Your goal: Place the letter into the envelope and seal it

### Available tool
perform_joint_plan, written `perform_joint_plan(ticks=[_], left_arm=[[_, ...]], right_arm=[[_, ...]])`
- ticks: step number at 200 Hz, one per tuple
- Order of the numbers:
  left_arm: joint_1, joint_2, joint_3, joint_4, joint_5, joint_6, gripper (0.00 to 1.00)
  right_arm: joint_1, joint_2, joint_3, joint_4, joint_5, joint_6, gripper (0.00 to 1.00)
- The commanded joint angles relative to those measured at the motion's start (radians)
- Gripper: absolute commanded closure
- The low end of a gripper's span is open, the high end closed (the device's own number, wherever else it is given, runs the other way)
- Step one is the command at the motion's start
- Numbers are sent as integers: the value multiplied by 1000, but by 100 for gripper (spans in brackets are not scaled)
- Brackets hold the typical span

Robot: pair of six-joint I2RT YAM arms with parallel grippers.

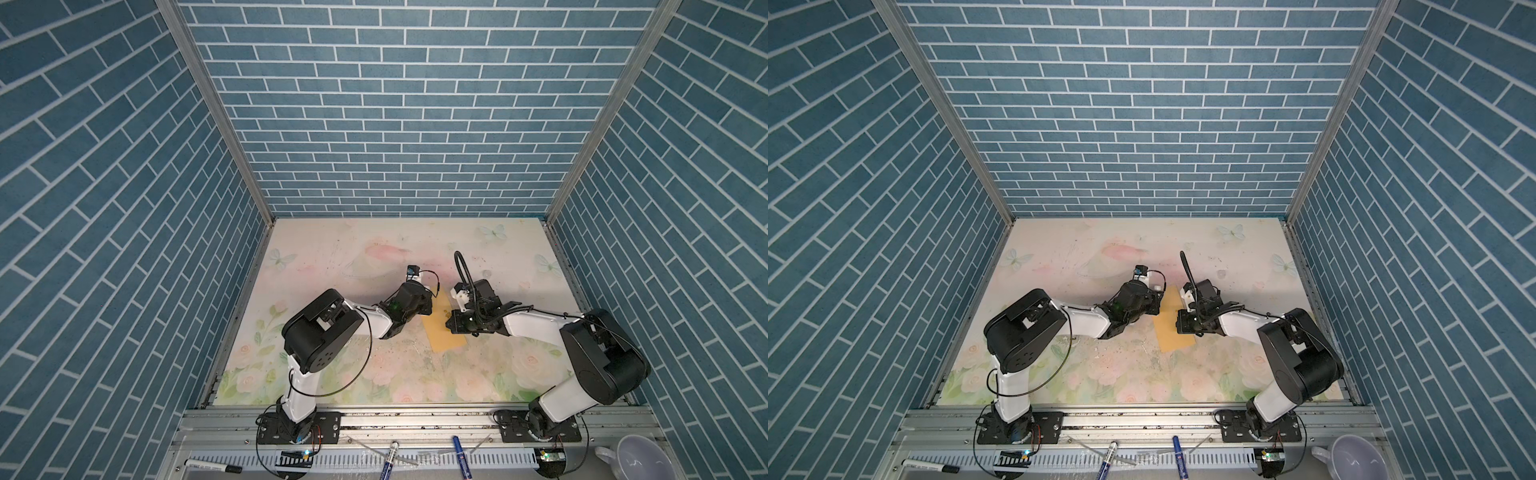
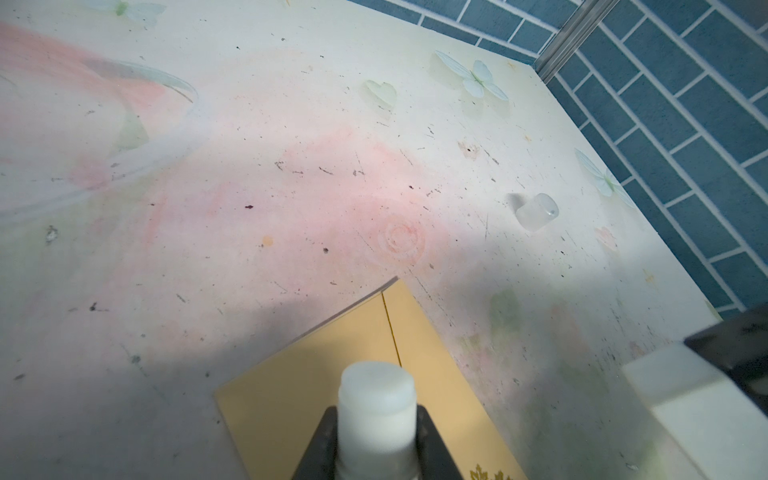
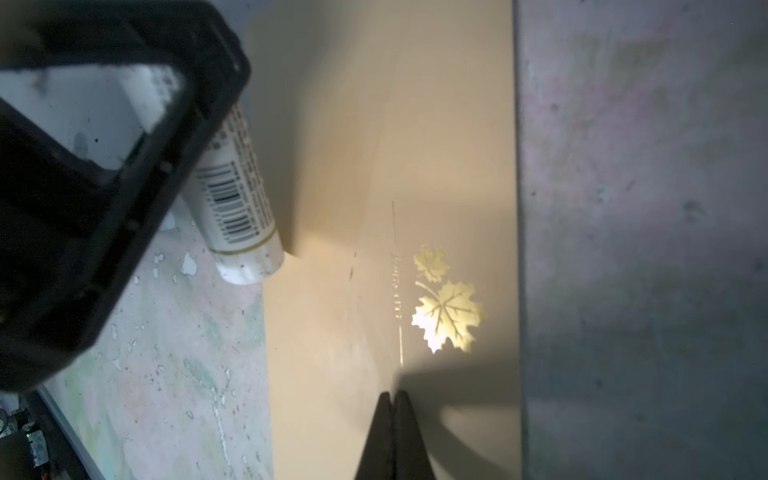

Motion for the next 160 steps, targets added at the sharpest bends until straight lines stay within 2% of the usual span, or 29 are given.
perform_joint_plan(ticks=[1,42,82,112,132,145,160], left_arm=[[4,23,-20,-21,-13,1,100],[5,13,-18,-22,-3,-5,100],[4,-62,-12,-45,15,0,100],[4,-169,-3,-82,29,17,100],[4,-246,-6,-96,46,21,100],[4,-295,-8,-106,59,21,100],[4,-348,-17,-103,75,20,100]], right_arm=[[4,23,-19,-119,59,-3,100],[4,-7,15,-101,43,5,100],[4,-206,-12,6,56,20,100],[4,-370,-25,18,83,-13,84],[3,-447,-21,-4,92,-41,79],[3,-493,-27,-6,96,-42,62],[1,-534,-28,-5,78,-43,54]])
